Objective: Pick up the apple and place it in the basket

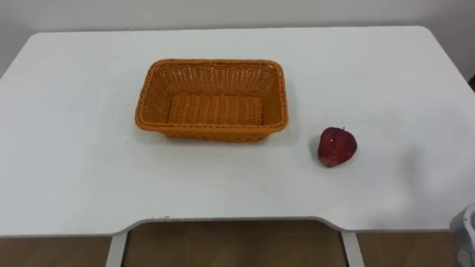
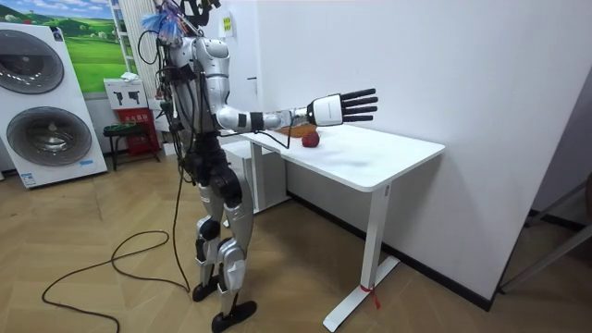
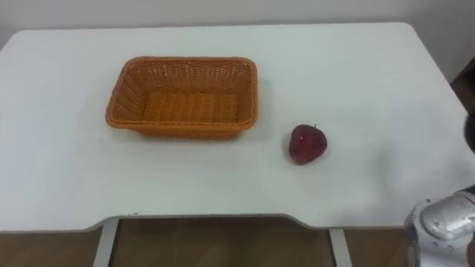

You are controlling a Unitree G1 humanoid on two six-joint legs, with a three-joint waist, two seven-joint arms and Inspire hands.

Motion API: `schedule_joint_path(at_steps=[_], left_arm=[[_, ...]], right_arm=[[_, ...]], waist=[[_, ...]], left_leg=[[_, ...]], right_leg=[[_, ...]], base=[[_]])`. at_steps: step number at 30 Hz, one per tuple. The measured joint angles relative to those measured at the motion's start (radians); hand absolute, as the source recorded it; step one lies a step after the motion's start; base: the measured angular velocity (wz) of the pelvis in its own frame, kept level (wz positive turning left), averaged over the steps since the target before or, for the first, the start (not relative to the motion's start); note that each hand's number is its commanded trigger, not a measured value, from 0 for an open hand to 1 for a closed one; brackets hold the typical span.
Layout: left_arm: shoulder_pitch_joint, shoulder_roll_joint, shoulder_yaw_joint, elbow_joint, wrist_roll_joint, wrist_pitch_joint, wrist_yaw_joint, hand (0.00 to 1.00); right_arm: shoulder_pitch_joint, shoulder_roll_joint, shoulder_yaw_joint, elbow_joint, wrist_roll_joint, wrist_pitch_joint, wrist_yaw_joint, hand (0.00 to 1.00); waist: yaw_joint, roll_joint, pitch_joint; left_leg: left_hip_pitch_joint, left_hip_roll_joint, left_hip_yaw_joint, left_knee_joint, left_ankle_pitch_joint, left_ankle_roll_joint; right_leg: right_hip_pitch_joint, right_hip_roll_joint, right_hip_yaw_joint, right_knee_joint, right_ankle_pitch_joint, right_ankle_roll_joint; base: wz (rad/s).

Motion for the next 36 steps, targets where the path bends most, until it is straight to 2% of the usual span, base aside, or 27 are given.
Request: schedule_joint_path(at_steps=[5, 11, 19, 24, 36], left_arm=[[-0.004, 0.003, -0.017, -0.002, -0.001, -0.001, -0.005, 0.00], [-0.026, 0.004, -0.018, -0.002, -0.010, -0.002, -0.032, 0.00], [-0.041, 0.004, -0.019, -0.002, -0.010, -0.006, -0.056, 0.00], [-0.044, 0.004, -0.019, 0.003, -0.010, -0.008, -0.074, 0.00], [-0.055, 0.004, -0.020, 0.002, -0.010, -0.008, -0.100, 0.00]], right_arm=[[0.031, -0.001, 0.131, 0.020, -0.021, 0.003, 0.172, 0.00], [0.039, -0.006, 0.173, 0.025, -0.031, 0.012, 0.335, 0.00], [0.035, -0.043, 0.217, 0.025, -0.033, 0.012, 0.423, 0.00], [0.034, -0.044, 0.227, 0.020, -0.032, 0.012, 0.455, 0.00], [0.034, -0.045, 0.236, 0.020, -0.030, 0.012, 0.534, 0.00]], waist=[[0.006, 0.007, 0.0028], [0.030, 0.008, 0.0017], [0.057, 0.006, 0.0011], [0.055, 0.007, 0.0016], [0.054, 0.008, 0.0006]], left_leg=[[-0.001, 0.002, 0.001, 0.000, 0.000, 0.000], [-0.002, 0.002, -0.004, -0.002, 0.000, 0.000], [-0.003, 0.001, -0.005, -0.002, 0.000, 0.000], [-0.008, 0.000, -0.020, -0.001, 0.000, 0.000], [-0.016, 0.000, -0.023, 0.002, 0.001, -0.001]], right_leg=[[0.011, 0.000, -0.008, -0.010, 0.004, -0.002], [0.011, 0.000, -0.011, -0.010, 0.004, -0.002], [0.011, 0.000, -0.015, -0.013, 0.004, -0.002], [0.011, -0.002, -0.023, -0.015, 0.004, -0.002], [0.012, -0.002, -0.027, -0.024, 0.006, -0.002]], base=[[0.01], [0.01], [0.01], [0.04], [0.00]])
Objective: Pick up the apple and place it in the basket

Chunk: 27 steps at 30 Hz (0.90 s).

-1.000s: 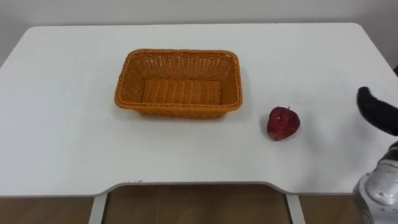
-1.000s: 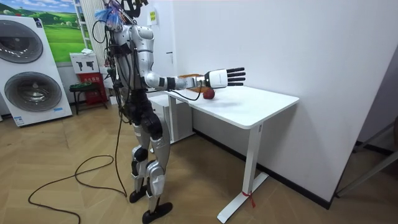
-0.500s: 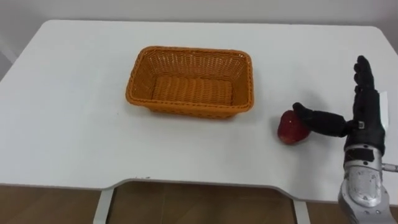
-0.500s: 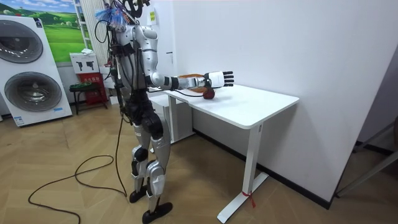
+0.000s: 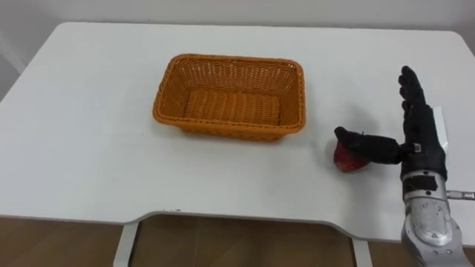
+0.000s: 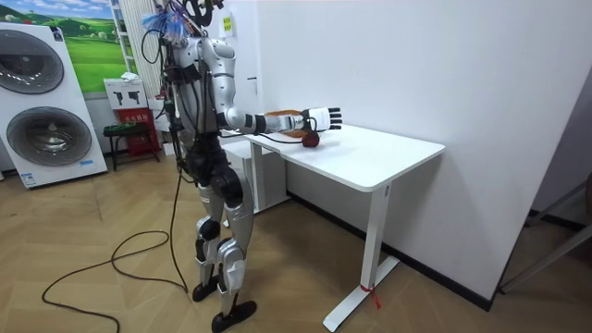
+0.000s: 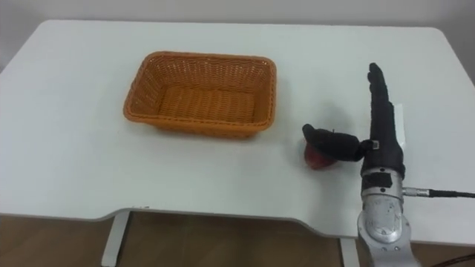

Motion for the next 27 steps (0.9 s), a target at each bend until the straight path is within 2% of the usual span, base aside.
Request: schedule_joint_path(at_steps=[3, 7, 9, 13, 17, 18, 19, 27], left_arm=[[-0.001, 0.002, 0.000, 0.000, 0.001, 0.000, -0.003, 0.00], [-0.001, 0.003, 0.000, -0.008, 0.001, 0.000, -0.014, 0.00], [0.001, 0.006, 0.000, -0.010, 0.001, 0.001, -0.014, 0.00], [0.001, 0.009, 0.002, -0.017, 0.001, 0.000, -0.013, 0.00], [0.002, 0.014, 0.001, -0.017, 0.001, 0.000, -0.014, 0.00], [0.001, 0.015, 0.001, -0.017, 0.001, 0.000, -0.014, 0.00], [0.002, 0.017, 0.001, -0.017, 0.000, 0.000, -0.014, 0.00], [0.002, 0.017, 0.003, -0.008, 0.000, -0.023, -0.011, 0.00]], right_arm=[[-0.009, 0.000, 0.000, 0.071, -0.025, -0.007, 0.019, 0.00], [-0.015, 0.006, 0.003, 0.211, -0.072, 0.011, 0.059, 0.00], [-0.023, 0.006, 0.003, 0.228, -0.090, -0.001, 0.067, 0.00], [-0.027, 0.007, 0.002, 0.266, -0.118, -0.004, 0.076, 0.00], [-0.041, 0.007, 0.009, 0.325, -0.134, -0.025, 0.090, 0.00], [-0.046, 0.007, 0.011, 0.334, -0.133, -0.027, 0.093, 0.39], [-0.055, 0.007, 0.018, 0.360, -0.131, -0.038, 0.095, 1.00], [-0.091, 0.004, -0.010, 0.478, -0.174, -0.097, 0.090, 1.00]], waist=[[-0.001, -0.008, 0.0019], [-0.002, -0.017, 0.0041], [-0.002, -0.018, 0.0047], [-0.002, -0.028, -0.0028], [0.000, -0.031, -0.0029], [-0.001, -0.031, -0.0021], [-0.001, -0.032, -0.0030], [-0.004, -0.025, -0.0043]], left_leg=[[0.010, 0.000, -0.001, -0.003, 0.000, 0.000], [0.017, 0.001, -0.003, -0.006, 0.000, 0.000], [0.017, 0.001, -0.002, -0.005, 0.000, 0.000], [0.021, 0.001, -0.002, -0.004, 0.000, 0.000], [0.038, 0.002, -0.002, -0.004, 0.000, 0.000], [0.038, 0.003, -0.002, -0.004, 0.000, 0.000], [0.038, 0.005, -0.002, -0.002, 0.000, 0.000], [0.046, 0.007, -0.007, 0.002, -0.002, 0.001]], right_leg=[[0.010, 0.000, -0.002, -0.003, 0.000, 0.000], [0.017, -0.001, -0.003, -0.005, 0.000, 0.000], [0.017, -0.001, -0.001, -0.005, 0.000, 0.000], [0.022, 0.000, 0.001, -0.005, 0.000, 0.000], [0.039, 0.000, 0.001, -0.005, 0.000, 0.001], [0.039, 0.000, 0.000, -0.005, 0.000, 0.001], [0.041, 0.000, -0.001, -0.005, 0.001, 0.001], [0.059, 0.001, -0.007, -0.005, 0.006, 0.001]], base=[[0.01], [0.01], [0.00], [0.00], [0.00], [0.00], [0.00], [0.01]])
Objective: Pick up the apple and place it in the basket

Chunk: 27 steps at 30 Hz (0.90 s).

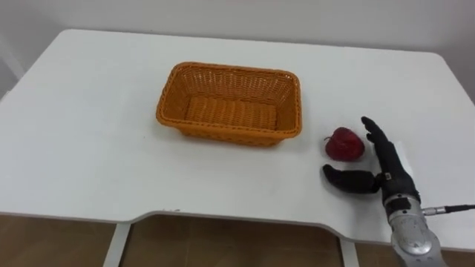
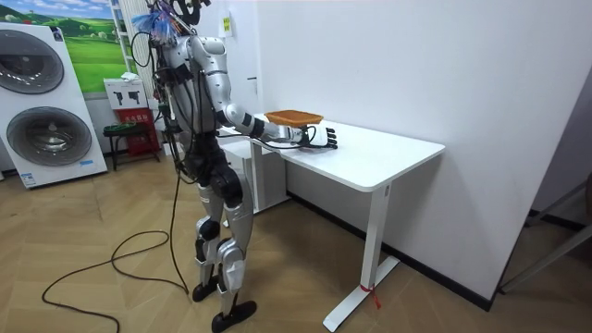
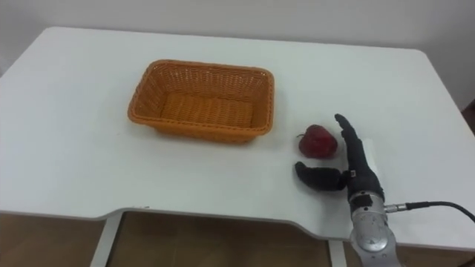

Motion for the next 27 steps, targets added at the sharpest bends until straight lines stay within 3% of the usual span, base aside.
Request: schedule_joint_path(at_steps=[5, 13, 20, 27], left_arm=[[0.001, -0.001, 0.000, 0.009, 0.000, -0.009, 0.000, 0.00], [0.001, -0.002, 0.000, 0.009, 0.001, -0.015, 0.000, 0.00], [-0.001, -0.002, 0.000, 0.008, 0.000, -0.016, 0.000, 0.00], [-0.002, -0.005, 0.002, 0.008, 0.001, -0.015, 0.001, 0.00]], right_arm=[[-0.004, 0.004, -0.039, 0.003, -0.052, -0.006, -0.023, 1.00], [-0.005, 0.004, -0.081, -0.006, -0.069, -0.012, -0.059, 1.00], [0.003, 0.005, -0.059, -0.058, -0.079, 0.032, -0.061, 1.00], [0.025, 0.045, -0.055, -0.129, -0.038, 0.066, -0.058, 1.00]], waist=[[-0.003, 0.012, -0.0016], [-0.003, 0.011, -0.0033], [0.001, 0.004, -0.0071], [0.001, 0.008, -0.0015]], left_leg=[[0.005, -0.002, -0.005, -0.001, 0.000, 0.000], [0.008, -0.007, -0.011, -0.006, 0.000, -0.001], [0.007, -0.007, -0.011, -0.008, 0.001, -0.001], [0.007, -0.007, -0.002, -0.012, 0.001, 0.000]], right_leg=[[0.005, 0.000, -0.004, -0.001, 0.000, 0.000], [0.009, 0.002, -0.004, -0.015, 0.000, 0.000], [-0.002, 0.001, -0.001, -0.016, 0.000, 0.000], [-0.006, 0.000, 0.003, -0.015, 0.000, 0.000]], base=[[0.02], [0.02], [0.00], [-0.03]])
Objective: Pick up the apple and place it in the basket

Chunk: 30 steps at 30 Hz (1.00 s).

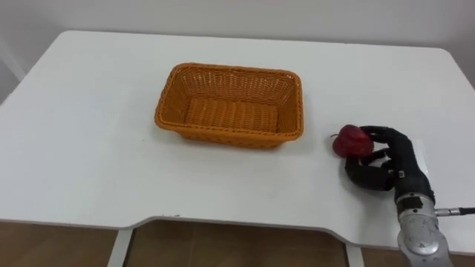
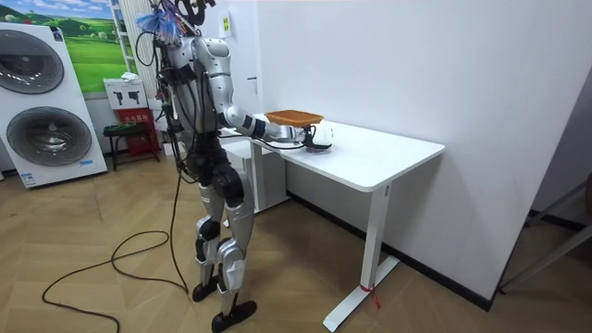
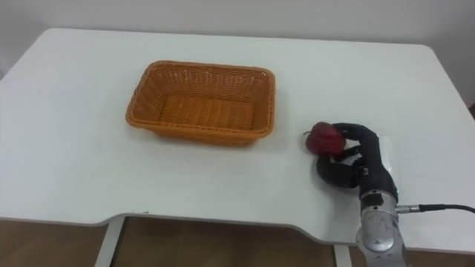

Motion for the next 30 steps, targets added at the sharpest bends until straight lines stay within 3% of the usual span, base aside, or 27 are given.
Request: schedule_joint_path(at_steps=[5, 8, 14, 21, 26, 27, 28, 30], left_arm=[[0.006, -0.001, 0.001, 0.001, -0.006, 0.000, -0.002, 0.00], [0.009, -0.001, 0.001, 0.015, -0.001, 0.001, -0.003, 0.00], [0.018, -0.011, -0.002, 0.042, 0.000, 0.003, -0.004, 0.00], [0.012, -0.011, -0.015, 0.037, 0.001, 0.004, -0.003, 0.00], [-0.012, -0.014, -0.026, 0.032, -0.002, 0.010, -0.004, 0.00], [-0.013, -0.015, -0.026, 0.029, -0.002, 0.011, -0.004, 0.00], [-0.016, -0.016, -0.026, 0.029, -0.002, 0.011, -0.004, 0.00], [-0.016, -0.017, -0.026, 0.028, -0.002, 0.012, -0.004, 0.00]], right_arm=[[0.016, 0.001, 0.001, -0.078, 0.037, 0.031, 0.001, 1.00], [0.031, -0.001, 0.001, -0.248, 0.031, 0.048, -0.001, 1.00], [0.032, -0.001, 0.024, -0.429, 0.039, 0.041, -0.003, 1.00], [0.025, -0.003, 0.085, -0.463, 0.036, 0.044, 0.023, 1.00], [0.009, -0.003, 0.144, -0.480, 0.014, 0.070, 0.049, 1.00], [0.005, -0.002, 0.150, -0.480, 0.011, 0.074, 0.054, 0.81], [0.000, -0.002, 0.162, -0.480, 0.008, 0.076, 0.061, 0.02], [-0.011, -0.002, 0.178, -0.480, -0.003, 0.083, 0.070, 0.00]], waist=[[0.001, 0.011, 0.0086], [0.001, 0.017, 0.0045], [0.002, 0.016, 0.0042], [0.009, 0.026, 0.0080], [0.027, 0.027, 0.0087], [0.029, 0.027, 0.0087], [0.031, 0.026, 0.0086], [0.032, 0.025, 0.0082]], left_leg=[[-0.007, 0.000, 0.002, 0.001, 0.000, 0.000], [-0.033, -0.001, 0.006, 0.000, 0.003, -0.001], [-0.035, -0.001, 0.000, 0.005, 0.004, -0.001], [-0.035, 0.000, -0.001, 0.005, 0.004, -0.001], [-0.035, 0.000, 0.001, 0.006, 0.004, -0.001], [-0.035, 0.000, 0.001, 0.007, 0.004, -0.001], [-0.035, 0.000, 0.001, 0.007, 0.004, -0.001], [-0.037, 0.000, 0.000, 0.007, 0.004, 0.000]], right_leg=[[-0.004, 0.000, 0.004, 0.005, 0.000, 0.000], [-0.034, 0.001, 0.008, 0.017, 0.000, 0.000], [-0.035, 0.001, 0.005, 0.014, 0.000, 0.000], [-0.036, 0.001, 0.009, 0.014, 0.000, 0.000], [-0.036, 0.001, 0.008, 0.016, 0.000, 0.000], [-0.036, 0.001, 0.008, 0.016, 0.000, 0.000], [-0.036, 0.000, 0.008, 0.016, 0.000, 0.000], [-0.036, 0.000, 0.006, 0.017, 0.000, 0.000]], base=[[-0.01], [-0.03], [0.02], [-0.01], [-0.01], [0.00], [0.00], [0.00]])
